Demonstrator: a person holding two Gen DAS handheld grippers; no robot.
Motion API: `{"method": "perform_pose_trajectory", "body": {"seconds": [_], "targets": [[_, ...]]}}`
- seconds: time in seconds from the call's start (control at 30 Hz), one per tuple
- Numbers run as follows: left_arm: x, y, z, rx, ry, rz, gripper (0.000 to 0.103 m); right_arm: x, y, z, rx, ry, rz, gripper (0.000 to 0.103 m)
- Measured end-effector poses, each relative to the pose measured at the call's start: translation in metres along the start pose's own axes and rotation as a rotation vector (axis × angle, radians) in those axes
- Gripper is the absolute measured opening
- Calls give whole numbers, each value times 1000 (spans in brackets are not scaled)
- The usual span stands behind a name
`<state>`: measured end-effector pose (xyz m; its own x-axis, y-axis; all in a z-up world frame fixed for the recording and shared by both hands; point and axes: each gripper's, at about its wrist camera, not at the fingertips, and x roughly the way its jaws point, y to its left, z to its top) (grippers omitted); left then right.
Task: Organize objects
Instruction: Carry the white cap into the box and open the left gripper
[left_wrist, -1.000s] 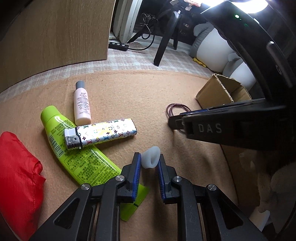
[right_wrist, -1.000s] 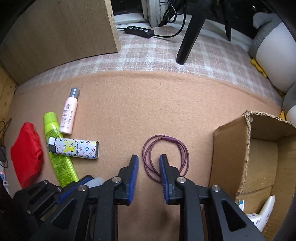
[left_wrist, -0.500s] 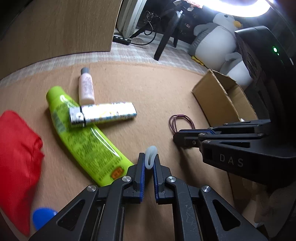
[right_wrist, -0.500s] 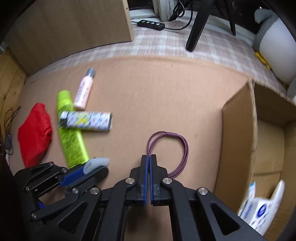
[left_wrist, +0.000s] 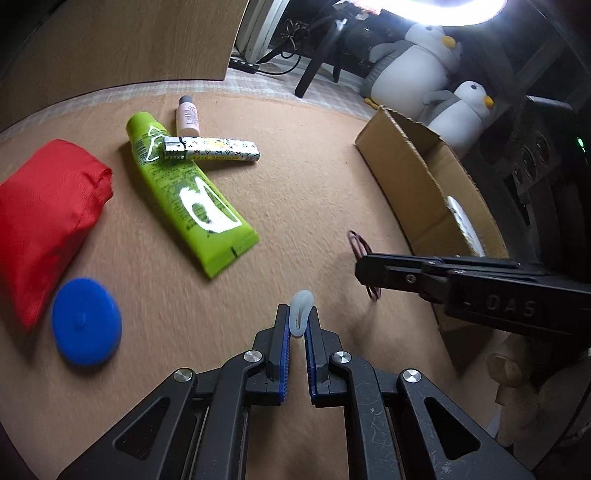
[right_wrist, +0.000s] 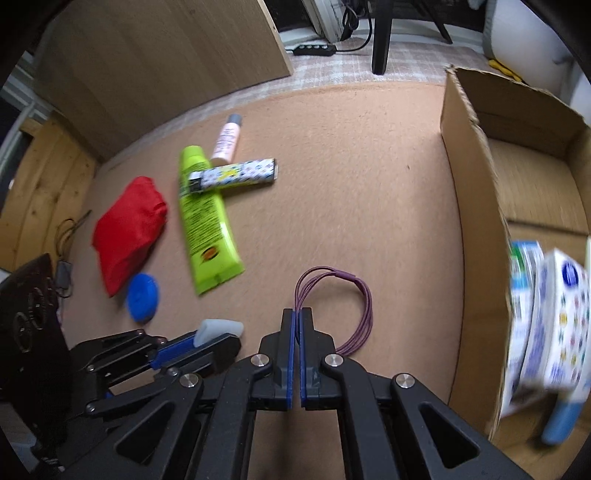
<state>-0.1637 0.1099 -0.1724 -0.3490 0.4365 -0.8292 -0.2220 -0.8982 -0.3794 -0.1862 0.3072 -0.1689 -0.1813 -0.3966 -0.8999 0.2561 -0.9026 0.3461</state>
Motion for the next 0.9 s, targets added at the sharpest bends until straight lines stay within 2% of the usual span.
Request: {"method": "perform_pose_trajectory", "body": {"seconds": [0.13, 0.17, 0.23, 0.47, 0.67, 0.9], "targets": [[-20, -5, -1, -5, -31, -2, 8, -18, -1, -5, 11, -38, 39, 2], [-24, -8, 2, -3, -39, -2, 8, -15, 7, 8, 10, -46, 46, 2], [-30, -13, 7, -1, -51, -8, 8, -23, 9, 7, 9, -67, 61, 2], [-48, -46, 40, 46, -118, -20, 8, -69, 8, 12, -18, -169, 73, 2], [-47, -89, 76, 91, -161, -41, 8, -114, -17, 22, -20, -270, 8, 2], [-16, -133, 109, 125, -159, -45, 8, -144, -60, 35, 7, -337, -60, 2]]}}
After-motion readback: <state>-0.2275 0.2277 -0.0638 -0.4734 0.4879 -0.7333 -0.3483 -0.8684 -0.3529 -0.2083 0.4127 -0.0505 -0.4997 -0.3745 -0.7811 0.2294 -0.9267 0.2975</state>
